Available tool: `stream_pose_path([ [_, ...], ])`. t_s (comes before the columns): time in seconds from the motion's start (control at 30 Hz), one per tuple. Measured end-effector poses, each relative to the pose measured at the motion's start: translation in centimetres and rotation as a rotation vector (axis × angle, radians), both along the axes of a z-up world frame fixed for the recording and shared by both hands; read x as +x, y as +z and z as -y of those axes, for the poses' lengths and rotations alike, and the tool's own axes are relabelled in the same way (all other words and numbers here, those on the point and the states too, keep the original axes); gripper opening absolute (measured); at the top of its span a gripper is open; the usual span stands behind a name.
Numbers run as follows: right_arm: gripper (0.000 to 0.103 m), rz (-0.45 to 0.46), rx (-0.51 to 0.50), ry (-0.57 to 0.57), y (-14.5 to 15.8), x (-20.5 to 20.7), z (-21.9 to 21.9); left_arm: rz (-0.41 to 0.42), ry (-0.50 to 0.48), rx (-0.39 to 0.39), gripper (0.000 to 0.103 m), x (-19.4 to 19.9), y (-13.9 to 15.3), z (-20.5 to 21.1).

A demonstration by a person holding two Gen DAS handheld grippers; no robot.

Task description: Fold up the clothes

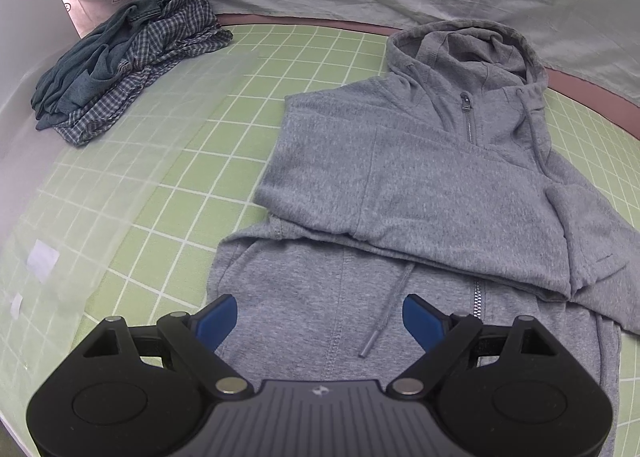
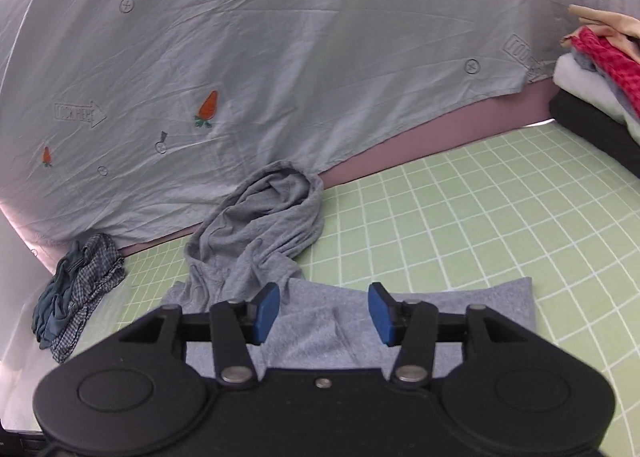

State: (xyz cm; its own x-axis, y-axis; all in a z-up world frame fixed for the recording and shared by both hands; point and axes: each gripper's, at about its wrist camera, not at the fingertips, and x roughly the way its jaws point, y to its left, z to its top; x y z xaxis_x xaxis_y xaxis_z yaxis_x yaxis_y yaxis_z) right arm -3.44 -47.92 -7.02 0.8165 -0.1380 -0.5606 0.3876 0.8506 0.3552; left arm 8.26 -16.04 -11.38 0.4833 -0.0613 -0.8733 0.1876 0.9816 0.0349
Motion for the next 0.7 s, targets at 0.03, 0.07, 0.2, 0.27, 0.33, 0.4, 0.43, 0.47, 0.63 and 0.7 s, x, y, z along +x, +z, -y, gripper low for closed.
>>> stream_pose_path([
  [0.03,0.05,-0.03,-0.015,-0.035,-0.5,-0.6,0.6,0.003,-0.017,0.003,0.09,0.0,0.0,0.5],
  [0.07,0.05,-0.06,-0.03,-0.068,-1.0,-1.3,1.1,0.007,-0.033,0.005,0.09,0.1,0.1,1.1],
  [0.2,0.051,-0.174,-0.066,-0.19,-3.7,-4.2,3.0,0.026,-0.097,-0.005,0.09,0.8,0.9,3.7],
  [0.27,0.052,-0.227,-0.071,-0.248,-4.9,-5.4,3.8,0.041,-0.137,-0.017,0.09,1.3,1.4,5.3],
  [0.33,0.053,-0.259,-0.061,-0.301,-6.0,-6.5,4.6,0.058,-0.182,-0.028,0.09,1.8,1.9,7.1],
  [0.4,0.053,-0.275,-0.041,-0.35,-6.7,-7.5,5.4,0.063,-0.226,-0.048,0.089,2.2,2.3,8.8],
  [0.43,0.053,-0.281,-0.03,-0.376,-7.0,-7.9,5.8,0.065,-0.25,-0.061,0.088,2.4,2.5,9.6],
  [0.47,0.053,-0.285,-0.021,-0.399,-7.2,-8.1,6.2,0.065,-0.274,-0.072,0.085,2.6,2.6,10.5],
  [0.63,0.053,-0.304,-0.018,-0.454,-7.7,-8.3,7.5,0.034,-0.397,-0.107,0.063,3.4,2.1,14.5],
  [0.7,0.053,-0.313,-0.02,-0.464,-7.9,-8.1,7.9,0.016,-0.439,-0.112,0.058,3.8,1.5,15.8],
])
